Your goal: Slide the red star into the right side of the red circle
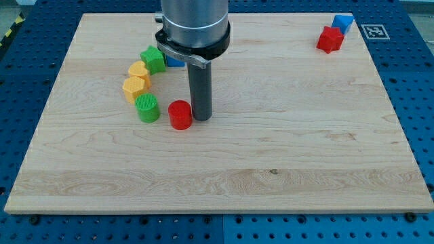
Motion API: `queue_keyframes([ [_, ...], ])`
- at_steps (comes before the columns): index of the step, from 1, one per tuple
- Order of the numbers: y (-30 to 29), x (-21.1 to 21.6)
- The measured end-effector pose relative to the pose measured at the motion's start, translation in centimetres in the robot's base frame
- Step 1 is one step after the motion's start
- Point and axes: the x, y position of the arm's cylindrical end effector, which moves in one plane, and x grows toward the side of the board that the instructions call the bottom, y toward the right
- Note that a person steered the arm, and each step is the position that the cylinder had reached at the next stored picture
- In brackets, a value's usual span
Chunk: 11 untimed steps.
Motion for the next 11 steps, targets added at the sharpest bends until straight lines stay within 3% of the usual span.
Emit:
queue_keyframes([
  [3, -1.7, -0.2],
  [4, 1.3, -3.4],
  [7, 24.4, -10.5],
  [9, 32.1, -16.3],
  [10, 31.5, -19.1],
  [11, 27.2, -19.8],
])
